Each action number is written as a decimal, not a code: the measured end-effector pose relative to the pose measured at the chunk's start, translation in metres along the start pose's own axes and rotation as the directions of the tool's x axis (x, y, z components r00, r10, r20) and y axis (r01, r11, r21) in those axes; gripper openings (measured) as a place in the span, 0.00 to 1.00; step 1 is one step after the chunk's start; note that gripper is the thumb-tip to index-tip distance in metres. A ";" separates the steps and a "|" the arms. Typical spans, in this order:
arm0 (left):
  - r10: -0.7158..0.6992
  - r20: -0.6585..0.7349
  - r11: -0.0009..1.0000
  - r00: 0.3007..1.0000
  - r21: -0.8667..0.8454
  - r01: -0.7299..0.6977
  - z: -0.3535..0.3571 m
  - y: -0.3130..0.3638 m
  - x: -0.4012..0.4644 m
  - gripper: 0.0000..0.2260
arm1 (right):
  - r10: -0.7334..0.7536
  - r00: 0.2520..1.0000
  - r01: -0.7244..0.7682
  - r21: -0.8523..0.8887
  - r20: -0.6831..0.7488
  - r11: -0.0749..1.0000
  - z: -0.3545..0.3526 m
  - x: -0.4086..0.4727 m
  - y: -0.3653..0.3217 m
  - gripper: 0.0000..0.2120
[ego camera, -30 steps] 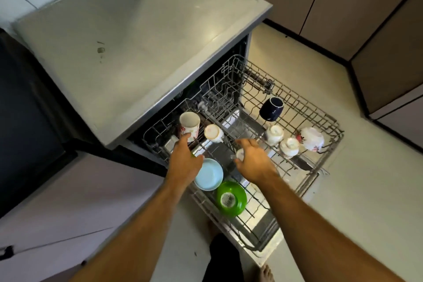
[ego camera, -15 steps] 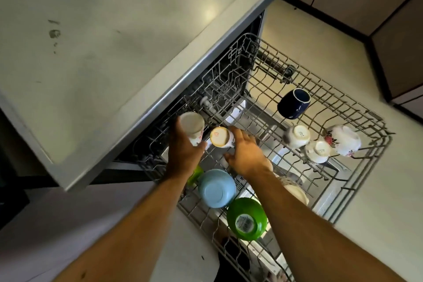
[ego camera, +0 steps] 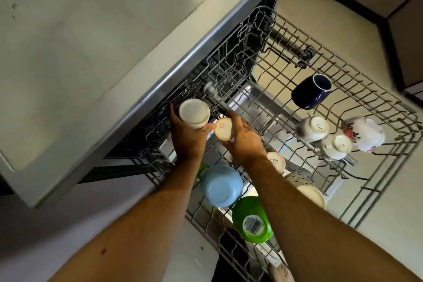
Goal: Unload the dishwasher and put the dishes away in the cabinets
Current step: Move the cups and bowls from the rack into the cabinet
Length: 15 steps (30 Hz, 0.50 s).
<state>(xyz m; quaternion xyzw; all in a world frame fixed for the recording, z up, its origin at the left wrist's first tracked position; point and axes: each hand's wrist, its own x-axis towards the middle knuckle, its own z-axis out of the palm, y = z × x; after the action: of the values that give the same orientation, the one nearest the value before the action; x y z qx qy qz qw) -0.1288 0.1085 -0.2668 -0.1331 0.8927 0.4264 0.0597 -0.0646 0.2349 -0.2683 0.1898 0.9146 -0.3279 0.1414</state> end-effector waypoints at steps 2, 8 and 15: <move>-0.009 -0.001 1.000 1.000 -0.001 0.009 0.000 -0.006 0.003 0.49 | -0.005 1.000 0.005 0.015 0.009 1.000 0.000 0.001 0.003 0.36; 0.005 -0.055 1.000 0.998 -0.025 -0.006 -0.009 -0.006 -0.003 0.41 | 0.006 1.000 -0.004 0.198 -0.011 0.980 -0.008 -0.002 0.003 0.34; 0.074 -0.077 0.993 0.994 -0.081 -0.080 -0.036 0.017 -0.036 0.41 | -0.031 0.989 0.082 0.351 -0.148 0.933 -0.029 -0.024 -0.004 0.33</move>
<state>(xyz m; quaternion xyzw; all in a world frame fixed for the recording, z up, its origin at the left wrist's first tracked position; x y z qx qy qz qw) -0.0986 0.0977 -0.2235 -0.1165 0.8800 0.4604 0.0044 -0.0487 0.2446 -0.2357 0.2083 0.8529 -0.4777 0.0308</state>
